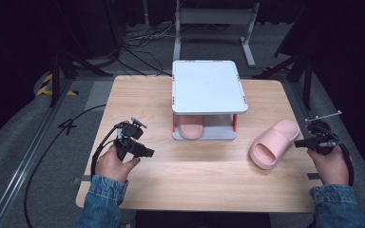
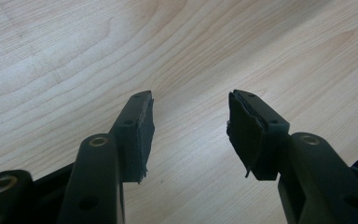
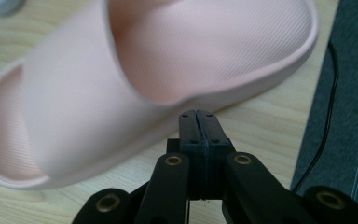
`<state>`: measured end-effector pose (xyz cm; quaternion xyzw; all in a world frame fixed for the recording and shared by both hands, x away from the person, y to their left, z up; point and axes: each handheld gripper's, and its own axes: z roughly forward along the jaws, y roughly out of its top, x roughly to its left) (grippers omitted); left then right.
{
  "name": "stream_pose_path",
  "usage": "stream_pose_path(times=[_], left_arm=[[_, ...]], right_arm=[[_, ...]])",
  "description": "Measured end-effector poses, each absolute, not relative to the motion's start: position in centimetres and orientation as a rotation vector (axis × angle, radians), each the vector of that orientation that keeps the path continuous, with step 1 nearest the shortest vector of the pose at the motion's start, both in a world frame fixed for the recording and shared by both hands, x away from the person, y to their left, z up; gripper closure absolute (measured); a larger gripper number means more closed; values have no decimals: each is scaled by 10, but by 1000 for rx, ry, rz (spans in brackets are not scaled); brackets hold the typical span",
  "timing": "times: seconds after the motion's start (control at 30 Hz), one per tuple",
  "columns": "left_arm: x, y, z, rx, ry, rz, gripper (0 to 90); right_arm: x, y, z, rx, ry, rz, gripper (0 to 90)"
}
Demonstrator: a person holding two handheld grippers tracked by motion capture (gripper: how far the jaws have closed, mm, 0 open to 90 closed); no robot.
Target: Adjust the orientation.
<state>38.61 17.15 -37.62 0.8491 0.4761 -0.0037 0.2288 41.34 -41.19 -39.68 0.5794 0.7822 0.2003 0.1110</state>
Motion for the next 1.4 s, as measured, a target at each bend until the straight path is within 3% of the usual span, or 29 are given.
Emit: stream_pose_path(times=[0.17, 0.47, 1.4], left_arm=[[384, 174, -377, 2342, 1323, -6, 501], [383, 176, -380, 2340, 1339, -9, 501], [396, 162, -379, 2366, 1281, -32, 501]], right_arm=[[418, -403, -384, 1590, 2294, 613, 897], [433, -392, -396, 1568, 2365, 544, 897], [389, -314, -389, 1411, 2648, 531, 865]])
